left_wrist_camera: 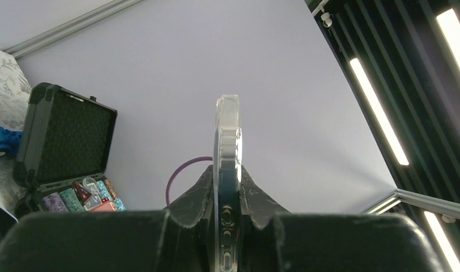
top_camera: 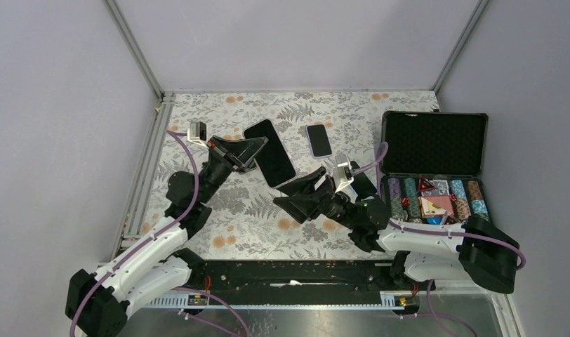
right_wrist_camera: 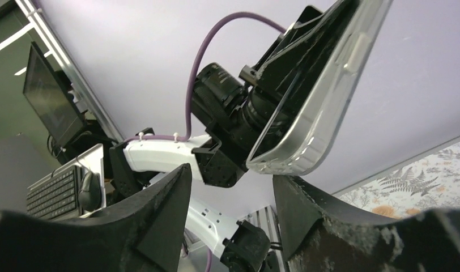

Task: Take the phone out of the phone case
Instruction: Remove the phone case from the phone.

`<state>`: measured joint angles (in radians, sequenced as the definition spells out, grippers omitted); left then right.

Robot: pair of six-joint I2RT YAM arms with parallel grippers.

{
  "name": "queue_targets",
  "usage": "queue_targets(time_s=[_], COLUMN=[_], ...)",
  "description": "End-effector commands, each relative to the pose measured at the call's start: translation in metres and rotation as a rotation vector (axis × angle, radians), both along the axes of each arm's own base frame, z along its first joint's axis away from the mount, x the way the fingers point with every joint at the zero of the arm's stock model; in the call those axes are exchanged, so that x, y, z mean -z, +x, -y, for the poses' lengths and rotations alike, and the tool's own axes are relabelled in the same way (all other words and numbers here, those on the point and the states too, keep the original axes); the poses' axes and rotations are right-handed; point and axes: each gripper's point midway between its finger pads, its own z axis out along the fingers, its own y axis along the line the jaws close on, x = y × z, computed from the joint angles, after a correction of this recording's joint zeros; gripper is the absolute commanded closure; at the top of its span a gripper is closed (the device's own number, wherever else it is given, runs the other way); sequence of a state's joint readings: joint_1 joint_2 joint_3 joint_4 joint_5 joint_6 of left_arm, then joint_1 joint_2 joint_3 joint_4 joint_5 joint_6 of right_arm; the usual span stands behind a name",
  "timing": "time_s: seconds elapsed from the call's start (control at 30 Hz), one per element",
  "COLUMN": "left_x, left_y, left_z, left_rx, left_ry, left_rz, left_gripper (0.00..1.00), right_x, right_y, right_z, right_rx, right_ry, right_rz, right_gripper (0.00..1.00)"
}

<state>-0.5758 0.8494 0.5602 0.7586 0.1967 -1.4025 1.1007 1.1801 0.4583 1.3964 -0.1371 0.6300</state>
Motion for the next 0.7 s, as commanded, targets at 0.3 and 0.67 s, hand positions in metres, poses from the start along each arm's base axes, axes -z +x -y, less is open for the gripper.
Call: queue_targets(time_s=[0.3,0.67], left_x=[-0.042,-0.044], left_y=[-0.023,-0.031], left_z=[-0.016,-0.013], left_rx=[0.01,0.061], left_ry=[-0.137,-0.158], left_rz=[0.103,0.086], left_gripper=[1.0,1.0], right_x=[-0.032,0.0], right_y=[0.017,0.035], right_z=[0.0,-0.004], right_rx=[0.089,0.196], right_ry=[0.109,0.017], right_rz=[0.0,0.014], right_gripper=[0.5,0.76])
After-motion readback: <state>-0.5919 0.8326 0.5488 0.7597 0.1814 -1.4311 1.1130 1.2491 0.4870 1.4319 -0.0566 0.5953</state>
